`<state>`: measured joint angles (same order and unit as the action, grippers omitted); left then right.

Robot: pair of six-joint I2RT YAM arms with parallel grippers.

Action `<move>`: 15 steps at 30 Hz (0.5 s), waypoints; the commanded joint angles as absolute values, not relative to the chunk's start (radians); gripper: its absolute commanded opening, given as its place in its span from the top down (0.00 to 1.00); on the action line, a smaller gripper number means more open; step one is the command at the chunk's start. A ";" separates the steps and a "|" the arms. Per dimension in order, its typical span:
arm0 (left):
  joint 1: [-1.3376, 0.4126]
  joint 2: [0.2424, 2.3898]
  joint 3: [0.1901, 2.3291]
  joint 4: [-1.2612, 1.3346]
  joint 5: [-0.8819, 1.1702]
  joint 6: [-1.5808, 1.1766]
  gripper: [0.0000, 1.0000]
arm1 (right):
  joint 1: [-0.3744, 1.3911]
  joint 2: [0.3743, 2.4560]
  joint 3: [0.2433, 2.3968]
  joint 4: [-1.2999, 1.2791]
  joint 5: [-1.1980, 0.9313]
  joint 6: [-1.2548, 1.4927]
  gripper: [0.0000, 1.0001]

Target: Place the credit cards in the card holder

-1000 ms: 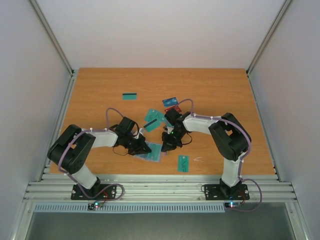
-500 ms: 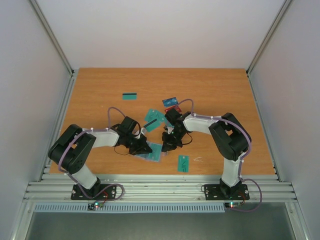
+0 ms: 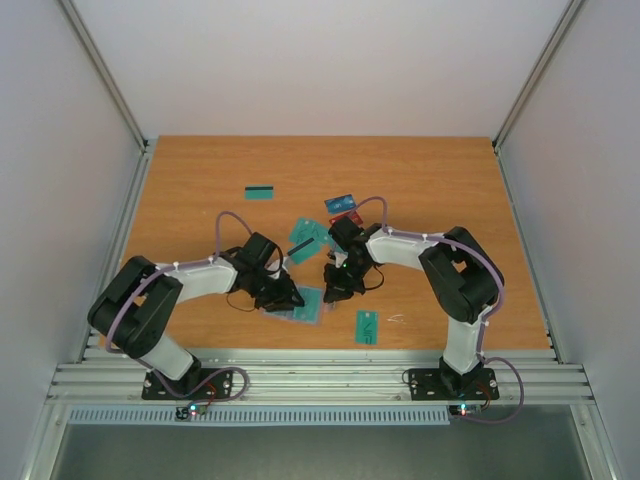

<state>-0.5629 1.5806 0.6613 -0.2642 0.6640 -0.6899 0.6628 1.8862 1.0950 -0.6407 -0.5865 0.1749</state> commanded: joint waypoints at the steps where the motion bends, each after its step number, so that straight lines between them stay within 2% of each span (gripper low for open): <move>1: -0.568 1.536 0.683 -0.440 0.577 -0.658 0.65 | 0.661 1.854 1.121 -0.667 -0.527 0.172 0.91; 15: -0.565 1.346 0.770 -0.677 0.533 -0.627 0.38 | 0.646 1.773 1.190 -0.737 -0.514 0.153 0.89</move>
<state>-0.5644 1.4094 0.7021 -0.5606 0.5732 -0.6491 0.6502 1.8374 1.1706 -0.7040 -0.5266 0.1650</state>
